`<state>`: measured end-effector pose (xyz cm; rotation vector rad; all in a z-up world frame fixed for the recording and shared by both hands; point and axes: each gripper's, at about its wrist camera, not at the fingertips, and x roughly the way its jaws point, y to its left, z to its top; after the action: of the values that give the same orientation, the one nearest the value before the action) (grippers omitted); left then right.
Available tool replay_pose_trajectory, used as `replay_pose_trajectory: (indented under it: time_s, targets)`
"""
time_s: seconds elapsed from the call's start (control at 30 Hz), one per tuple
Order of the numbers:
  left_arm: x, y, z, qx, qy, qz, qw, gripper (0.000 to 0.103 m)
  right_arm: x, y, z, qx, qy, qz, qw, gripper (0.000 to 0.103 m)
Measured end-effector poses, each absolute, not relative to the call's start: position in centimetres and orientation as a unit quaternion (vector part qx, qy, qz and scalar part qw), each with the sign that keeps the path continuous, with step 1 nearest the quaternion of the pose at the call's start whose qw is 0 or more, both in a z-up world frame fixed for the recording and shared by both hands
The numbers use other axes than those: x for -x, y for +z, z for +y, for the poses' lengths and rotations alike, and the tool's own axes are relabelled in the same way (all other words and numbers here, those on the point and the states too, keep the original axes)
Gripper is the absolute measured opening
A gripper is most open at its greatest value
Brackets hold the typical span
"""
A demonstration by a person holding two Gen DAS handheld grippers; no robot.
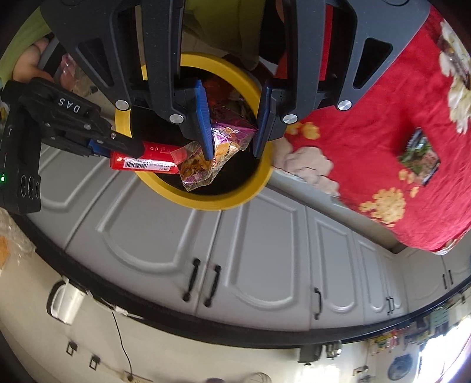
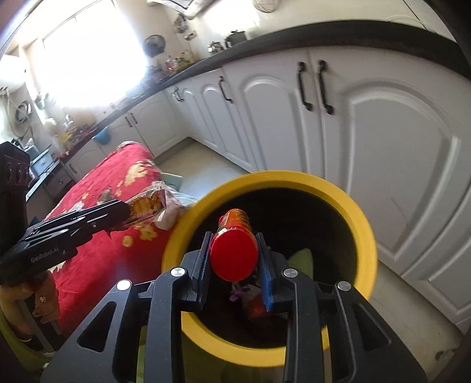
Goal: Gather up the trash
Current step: 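Open both tools to drop the wrapper and red tube into the bin, then move both open tools back toward the chocolate bar and green snack bag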
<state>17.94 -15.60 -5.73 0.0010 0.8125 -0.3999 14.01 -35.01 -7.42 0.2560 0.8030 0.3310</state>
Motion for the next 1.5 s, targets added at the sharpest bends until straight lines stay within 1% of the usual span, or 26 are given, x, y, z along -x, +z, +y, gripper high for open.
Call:
replay_pose_trajectory:
  time_s: [0.27, 0.3, 0.33, 0.37, 0.4, 0.43, 0.47, 0.53, 0.63, 0.67, 0.93, 1.5]
  targets:
    - [-18.0, -7.0, -17.3, -0.013, -0.204, 0.41, 0.889, 0.022, -14.0, -8.6, -37.7, -0.146, 0.136, 0.394, 0.897, 0.027]
    - [-18.0, -7.1, -17.4, -0.013, -0.205, 0.412, 0.888, 0.022, -14.0, -8.7, -37.8, -0.147, 0.133, 0.395, 0.897, 0.028]
    - [-18.1, -7.2, -17.4, -0.012, -0.203, 0.413, 0.888, 0.025, -14.0, -8.8, -38.0, -0.149, 0.13, 0.395, 0.897, 0.03]
    - [-18.1, -7.2, -17.3, -0.011, -0.2, 0.414, 0.888, 0.029, -14.1, -8.8, -38.1, -0.151, 0.126, 0.396, 0.897, 0.034]
    - [-18.1, -7.2, -17.2, -0.008, -0.198, 0.415, 0.888, 0.041, -14.1, -8.9, -38.3, -0.154, 0.122, 0.398, 0.896, 0.045]
    - [-18.2, -7.3, -16.9, -0.003, -0.198, 0.416, 0.887, 0.049, -14.0, -8.9, -38.3, -0.156, 0.119, 0.397, 0.896, 0.052]
    - [-18.1, -7.3, -16.6, 0.003, -0.196, 0.417, 0.888, 0.054, -14.0, -8.9, -38.4, -0.156, 0.113, 0.396, 0.898, 0.055]
    - [-18.1, -7.2, -16.0, 0.005, -0.184, 0.414, 0.891, 0.077, -14.0, -8.8, -38.4, -0.158, 0.111, 0.394, 0.899, 0.061]
    - [-17.9, -6.9, -14.5, 0.018, -0.168, 0.409, 0.897, 0.09, -14.0, -8.5, -38.2, -0.157, 0.107, 0.389, 0.901, 0.069]
    - [-17.8, -6.8, -14.0, 0.022, -0.162, 0.408, 0.898, 0.092, -13.8, -8.3, -37.9, -0.155, 0.108, 0.384, 0.904, 0.07]
    - [-16.4, -5.4, -9.8, 0.036, -0.098, 0.382, 0.918, 0.092, -13.7, -6.3, -34.8, -0.134, 0.141, 0.359, 0.913, 0.077]
    - [-13.6, -2.5, -0.1, 0.076, 0.013, 0.33, 0.941, 0.092, -15.8, -2.1, -24.0, -0.078, 0.242, 0.332, 0.908, 0.078]
